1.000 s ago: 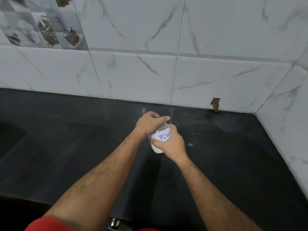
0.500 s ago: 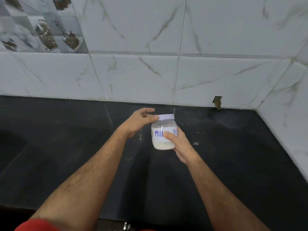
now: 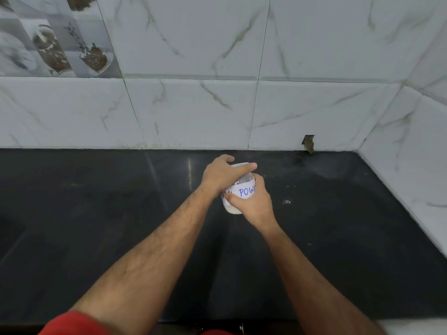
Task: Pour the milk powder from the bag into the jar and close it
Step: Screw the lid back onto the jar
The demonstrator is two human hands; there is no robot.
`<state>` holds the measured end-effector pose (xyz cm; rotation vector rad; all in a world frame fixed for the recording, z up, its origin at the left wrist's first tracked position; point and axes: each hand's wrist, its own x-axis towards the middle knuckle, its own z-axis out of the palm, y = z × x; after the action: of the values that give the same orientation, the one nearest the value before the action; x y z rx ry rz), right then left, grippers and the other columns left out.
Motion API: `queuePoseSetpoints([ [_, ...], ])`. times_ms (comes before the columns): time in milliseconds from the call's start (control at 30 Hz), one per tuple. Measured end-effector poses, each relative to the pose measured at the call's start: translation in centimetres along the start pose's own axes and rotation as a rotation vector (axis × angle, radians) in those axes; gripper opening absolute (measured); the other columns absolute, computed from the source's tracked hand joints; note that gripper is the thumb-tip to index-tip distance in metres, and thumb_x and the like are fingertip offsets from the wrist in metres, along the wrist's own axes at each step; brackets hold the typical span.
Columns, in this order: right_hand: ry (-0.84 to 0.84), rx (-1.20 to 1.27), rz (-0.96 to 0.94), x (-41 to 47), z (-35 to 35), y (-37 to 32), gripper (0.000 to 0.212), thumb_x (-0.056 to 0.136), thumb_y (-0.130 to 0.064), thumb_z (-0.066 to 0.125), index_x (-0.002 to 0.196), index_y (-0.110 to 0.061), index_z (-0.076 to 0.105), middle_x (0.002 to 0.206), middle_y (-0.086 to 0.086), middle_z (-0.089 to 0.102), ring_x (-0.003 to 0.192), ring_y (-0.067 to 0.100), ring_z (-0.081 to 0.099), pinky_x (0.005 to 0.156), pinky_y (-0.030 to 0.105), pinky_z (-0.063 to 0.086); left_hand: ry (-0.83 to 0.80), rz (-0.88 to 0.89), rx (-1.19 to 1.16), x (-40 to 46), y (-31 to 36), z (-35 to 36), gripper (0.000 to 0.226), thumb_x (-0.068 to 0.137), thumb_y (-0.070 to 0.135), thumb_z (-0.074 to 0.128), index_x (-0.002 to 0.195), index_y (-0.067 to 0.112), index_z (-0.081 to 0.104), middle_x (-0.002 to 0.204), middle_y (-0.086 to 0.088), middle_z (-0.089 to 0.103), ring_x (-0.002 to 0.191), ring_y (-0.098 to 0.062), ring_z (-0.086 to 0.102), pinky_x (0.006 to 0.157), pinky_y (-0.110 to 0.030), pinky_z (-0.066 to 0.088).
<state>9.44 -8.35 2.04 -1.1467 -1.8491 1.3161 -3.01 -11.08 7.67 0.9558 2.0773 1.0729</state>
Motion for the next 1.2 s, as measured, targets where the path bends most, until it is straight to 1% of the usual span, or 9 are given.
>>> queuePoseSetpoints([
  [200, 0.004, 0.065, 0.04, -1.1, 1.0, 0.6, 0.073, 0.071, -0.029, 0.086, 0.13, -0.027, 0.042, 0.106, -0.014, 0.061, 0.097, 0.009, 0.064, 0.078, 0.024, 0.056, -0.069, 0.035, -0.131, -0.1, -1.7, -0.4, 0.052, 0.056, 0.058, 0.077, 0.1, 0.03, 0.072, 0.098, 0.01, 0.075, 0.086, -0.011, 0.073, 0.086, -0.041, 0.06],
  [300, -0.047, 0.106, 0.034, -1.5, 1.3, 1.3, 0.075, 0.069, -0.027, 0.085, 0.131, -0.022, 0.044, 0.112, -0.007, 0.063, 0.102, 0.014, 0.066, 0.082, 0.029, 0.058, -0.087, 0.066, -0.103, -0.7, -2.5, -0.4, 0.057, 0.063, 0.057, 0.077, 0.111, 0.028, 0.072, 0.107, 0.009, 0.074, 0.089, -0.011, 0.073, 0.086, -0.039, 0.06],
  [467, -0.1, 0.195, 0.068, -1.9, 0.2, 3.0, 0.074, 0.072, -0.018, 0.086, 0.131, -0.019, 0.041, 0.117, -0.001, 0.062, 0.104, 0.015, 0.067, 0.078, 0.023, 0.056, -0.164, 0.07, -0.167, -0.7, -4.0, 0.0, 0.093, 0.07, 0.072, 0.067, 0.146, 0.022, 0.045, 0.145, 0.003, 0.051, 0.124, -0.018, 0.058, 0.105, -0.041, 0.048],
  [600, -0.132, 0.255, 0.154, -2.0, -1.9, 5.3, 0.089, 0.061, -0.025, 0.085, 0.132, -0.018, 0.032, 0.125, 0.002, 0.058, 0.112, 0.017, 0.064, 0.087, 0.029, 0.056, -0.406, -0.139, -0.522, -0.7, -6.3, 0.3, 0.058, 0.093, 0.066, 0.044, 0.126, 0.02, 0.051, 0.128, -0.001, 0.067, 0.112, -0.021, 0.068, 0.099, -0.044, 0.053],
  [733, -0.191, 0.268, 0.235, -1.6, -3.9, 6.8, 0.09, 0.06, -0.025, 0.085, 0.132, -0.018, 0.032, 0.127, 0.004, 0.058, 0.113, 0.016, 0.062, 0.086, 0.027, 0.054, -0.538, -0.176, -0.475, -1.3, -8.5, 2.3, 0.048, 0.097, 0.052, 0.051, 0.126, 0.015, 0.064, 0.121, -0.002, 0.072, 0.112, -0.024, 0.069, 0.097, -0.048, 0.054],
  [967, -0.273, 0.017, 0.218, 2.3, -8.2, 8.4, 0.066, 0.067, -0.004, 0.089, 0.123, -0.016, 0.056, 0.123, 0.009, 0.068, 0.108, 0.019, 0.068, 0.092, 0.036, 0.056, -0.408, -0.122, -0.383, 1.0, -7.0, 6.1, 0.04, 0.09, 0.035, 0.07, 0.126, 0.02, 0.063, 0.116, 0.001, 0.073, 0.109, -0.015, 0.069, 0.094, -0.044, 0.057],
  [1033, -0.299, -0.063, 0.187, 4.1, -9.1, 8.0, 0.068, 0.065, -0.004, 0.089, 0.122, -0.017, 0.055, 0.124, 0.01, 0.068, 0.108, 0.021, 0.068, 0.093, 0.038, 0.056, -0.357, -0.098, -0.338, 1.9, -6.2, 6.9, 0.044, 0.089, 0.033, 0.071, 0.13, 0.021, 0.06, 0.117, 0.003, 0.072, 0.111, -0.014, 0.067, 0.091, -0.042, 0.058],
  [1133, -0.322, -0.169, 0.149, 6.9, -10.0, 7.5, 0.082, 0.052, -0.023, 0.088, 0.126, -0.02, 0.054, 0.124, 0.004, 0.067, 0.112, 0.023, 0.066, 0.099, 0.047, 0.054, -0.28, -0.079, -0.308, 3.0, -4.9, 7.9, 0.047, 0.09, 0.031, 0.071, 0.134, 0.02, 0.056, 0.119, 0.003, 0.069, 0.111, -0.013, 0.065, 0.09, -0.041, 0.058],
  [1200, -0.325, -0.233, 0.119, 8.5, -10.1, 7.3, 0.082, 0.056, -0.018, 0.086, 0.131, -0.017, 0.052, 0.126, 0.003, 0.065, 0.114, 0.024, 0.063, 0.1, 0.048, 0.052, -0.227, -0.066, -0.301, 3.7, -4.4, 8.5, 0.048, 0.091, 0.029, 0.069, 0.136, 0.02, 0.055, 0.121, 0.002, 0.068, 0.111, -0.014, 0.064, 0.09, -0.042, 0.057],
])
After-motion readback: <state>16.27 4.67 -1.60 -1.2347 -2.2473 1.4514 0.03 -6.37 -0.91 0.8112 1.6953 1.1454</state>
